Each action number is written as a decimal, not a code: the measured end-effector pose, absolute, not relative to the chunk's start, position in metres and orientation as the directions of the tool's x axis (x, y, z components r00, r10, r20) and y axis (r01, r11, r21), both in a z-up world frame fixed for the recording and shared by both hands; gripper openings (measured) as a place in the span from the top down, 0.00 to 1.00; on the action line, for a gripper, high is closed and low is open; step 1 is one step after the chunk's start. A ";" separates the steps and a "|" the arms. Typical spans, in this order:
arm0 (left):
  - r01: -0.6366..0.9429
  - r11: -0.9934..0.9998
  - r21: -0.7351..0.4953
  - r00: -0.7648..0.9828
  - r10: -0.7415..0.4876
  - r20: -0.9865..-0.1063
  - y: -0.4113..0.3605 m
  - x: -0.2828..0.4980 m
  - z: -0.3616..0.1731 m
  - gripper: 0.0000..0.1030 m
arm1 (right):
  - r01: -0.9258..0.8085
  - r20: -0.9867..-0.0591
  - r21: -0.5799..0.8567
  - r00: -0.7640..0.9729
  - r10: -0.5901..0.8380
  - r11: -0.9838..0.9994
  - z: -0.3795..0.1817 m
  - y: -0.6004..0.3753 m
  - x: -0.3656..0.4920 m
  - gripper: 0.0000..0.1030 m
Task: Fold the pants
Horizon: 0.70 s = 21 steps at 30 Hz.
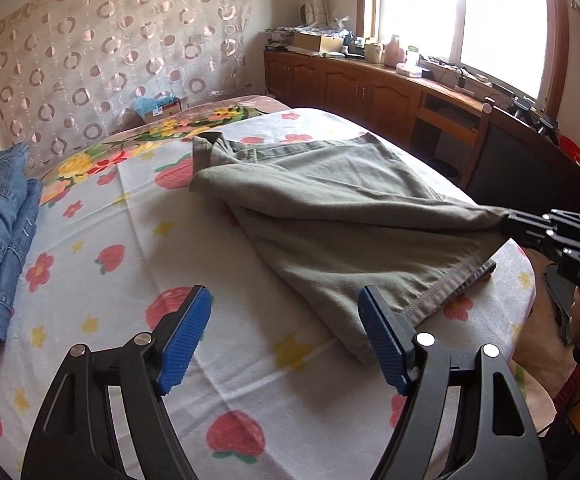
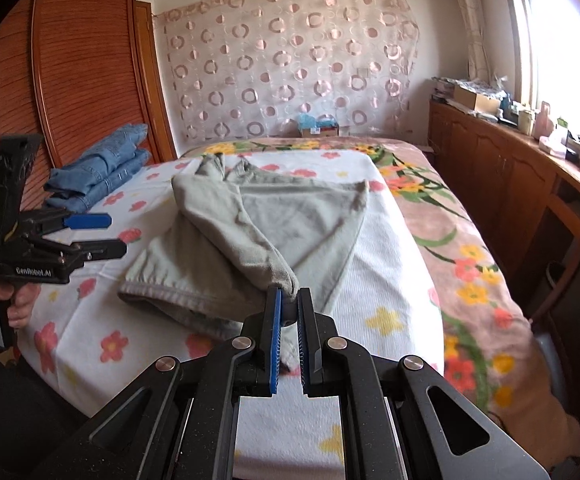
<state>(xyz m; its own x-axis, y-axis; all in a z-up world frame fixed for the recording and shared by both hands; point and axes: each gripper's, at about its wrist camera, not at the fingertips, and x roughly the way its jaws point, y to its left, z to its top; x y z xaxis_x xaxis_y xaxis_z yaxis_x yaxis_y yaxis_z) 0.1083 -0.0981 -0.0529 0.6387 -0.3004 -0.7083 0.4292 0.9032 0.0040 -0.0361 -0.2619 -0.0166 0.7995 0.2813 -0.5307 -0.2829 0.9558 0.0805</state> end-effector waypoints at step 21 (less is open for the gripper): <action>0.432 0.902 0.005 0.575 -0.271 -0.772 -0.108 0.116 -0.085 0.25 | -0.257 -0.548 0.088 0.794 0.262 0.962 0.002 -0.278 -0.036 0.66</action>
<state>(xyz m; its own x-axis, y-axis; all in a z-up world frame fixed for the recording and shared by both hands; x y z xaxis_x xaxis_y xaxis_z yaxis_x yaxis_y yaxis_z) 0.1159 -0.1075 -0.0846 0.5747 -0.2706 -0.7723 0.4319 0.9019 0.0054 -0.0361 -0.2780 0.0021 0.7945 0.2622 -0.5478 -0.2568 0.9624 0.0882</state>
